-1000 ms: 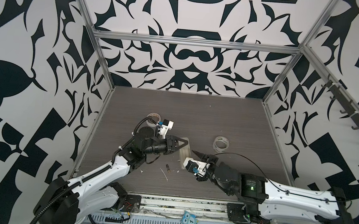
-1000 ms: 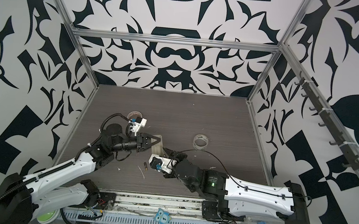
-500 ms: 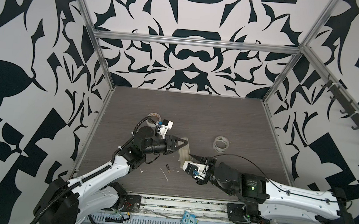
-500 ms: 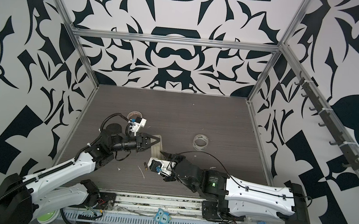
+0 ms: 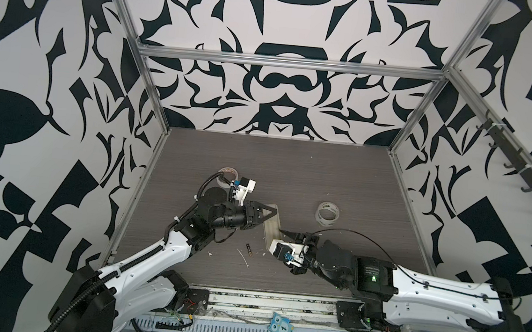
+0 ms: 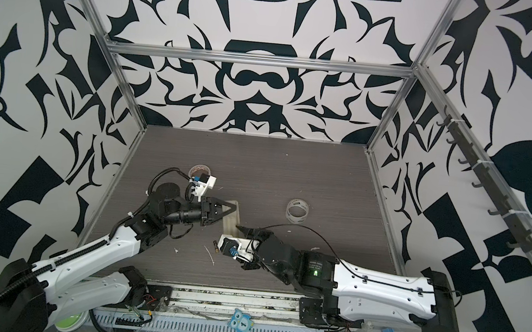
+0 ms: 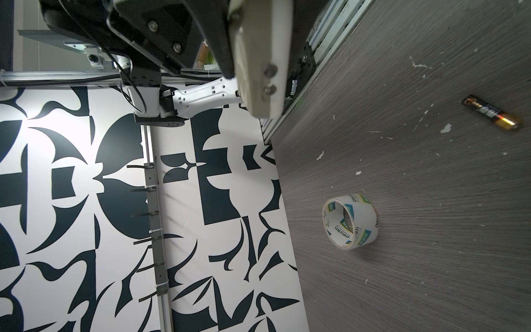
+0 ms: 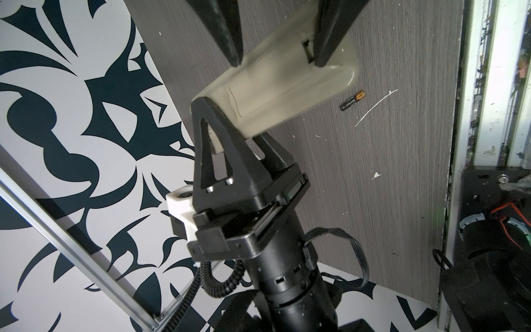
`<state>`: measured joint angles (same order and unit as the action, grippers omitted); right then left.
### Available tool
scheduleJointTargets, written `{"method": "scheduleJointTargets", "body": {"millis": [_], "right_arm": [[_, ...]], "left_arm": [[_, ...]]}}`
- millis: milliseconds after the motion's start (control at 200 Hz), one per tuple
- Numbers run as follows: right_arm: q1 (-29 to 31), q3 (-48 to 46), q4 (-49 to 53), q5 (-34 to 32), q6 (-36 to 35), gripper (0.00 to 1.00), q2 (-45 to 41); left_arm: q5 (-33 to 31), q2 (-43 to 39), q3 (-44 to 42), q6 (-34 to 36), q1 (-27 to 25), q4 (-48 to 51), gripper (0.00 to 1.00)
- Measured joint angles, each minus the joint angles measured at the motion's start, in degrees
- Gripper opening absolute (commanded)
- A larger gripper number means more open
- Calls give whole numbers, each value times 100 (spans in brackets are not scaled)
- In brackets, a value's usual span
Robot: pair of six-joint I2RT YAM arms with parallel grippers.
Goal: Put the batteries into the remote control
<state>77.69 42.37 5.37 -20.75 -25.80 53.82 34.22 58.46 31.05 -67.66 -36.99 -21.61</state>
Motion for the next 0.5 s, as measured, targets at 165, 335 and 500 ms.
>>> {"method": "scheduleJointTargets", "body": {"millis": [165,335,500], "right_arm": [[0,4,0,-2,-4,45,7],[0,55,17,-81,-9,45,66],[-9,68,2,-181,-46,45,107]], "left_arm": [[26,0,0,2,17,0,0],[48,0,0,2,42,-4,0],[66,0,0,4,57,-9,0]]}}
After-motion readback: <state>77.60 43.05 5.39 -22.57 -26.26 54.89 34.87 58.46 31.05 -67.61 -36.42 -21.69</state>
